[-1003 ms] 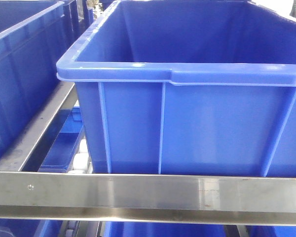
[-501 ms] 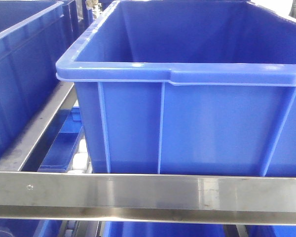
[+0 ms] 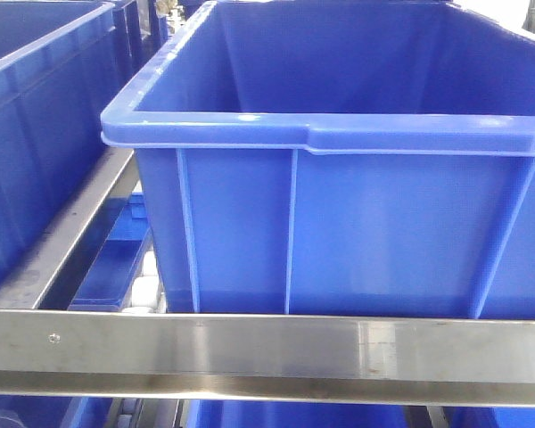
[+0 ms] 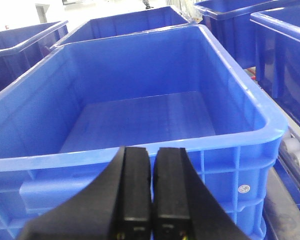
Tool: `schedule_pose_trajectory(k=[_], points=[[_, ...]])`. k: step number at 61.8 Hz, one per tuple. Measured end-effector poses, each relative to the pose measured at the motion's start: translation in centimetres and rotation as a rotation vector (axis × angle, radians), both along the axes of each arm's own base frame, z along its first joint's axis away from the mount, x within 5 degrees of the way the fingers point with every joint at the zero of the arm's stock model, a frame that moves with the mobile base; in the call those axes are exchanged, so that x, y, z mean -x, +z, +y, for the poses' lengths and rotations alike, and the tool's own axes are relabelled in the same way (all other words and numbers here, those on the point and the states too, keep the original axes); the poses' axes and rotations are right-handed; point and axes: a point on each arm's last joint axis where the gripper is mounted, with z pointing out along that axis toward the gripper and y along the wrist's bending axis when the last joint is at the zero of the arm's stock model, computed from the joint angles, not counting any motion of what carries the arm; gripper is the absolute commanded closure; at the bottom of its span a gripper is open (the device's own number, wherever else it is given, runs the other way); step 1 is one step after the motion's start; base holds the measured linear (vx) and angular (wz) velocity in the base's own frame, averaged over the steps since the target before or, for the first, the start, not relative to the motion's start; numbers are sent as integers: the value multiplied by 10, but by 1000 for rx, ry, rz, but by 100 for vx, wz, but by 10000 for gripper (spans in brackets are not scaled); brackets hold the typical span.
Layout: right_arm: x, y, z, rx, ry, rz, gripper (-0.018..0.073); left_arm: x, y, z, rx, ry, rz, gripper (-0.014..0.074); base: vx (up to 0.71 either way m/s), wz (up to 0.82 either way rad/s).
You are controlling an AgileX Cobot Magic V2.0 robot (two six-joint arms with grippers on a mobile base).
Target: Pick red cube and place on left shelf
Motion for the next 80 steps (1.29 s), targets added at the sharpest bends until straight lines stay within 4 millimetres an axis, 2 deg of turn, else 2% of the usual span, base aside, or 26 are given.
schedule_pose_trajectory(k=[13, 80], points=[[15, -26, -4, -6, -34, -65, 505, 0, 0, 0, 0, 0, 0, 491, -1, -8], [20, -31, -5, 1, -46, -58, 505, 0, 0, 0, 0, 0, 0, 491, 0, 2]])
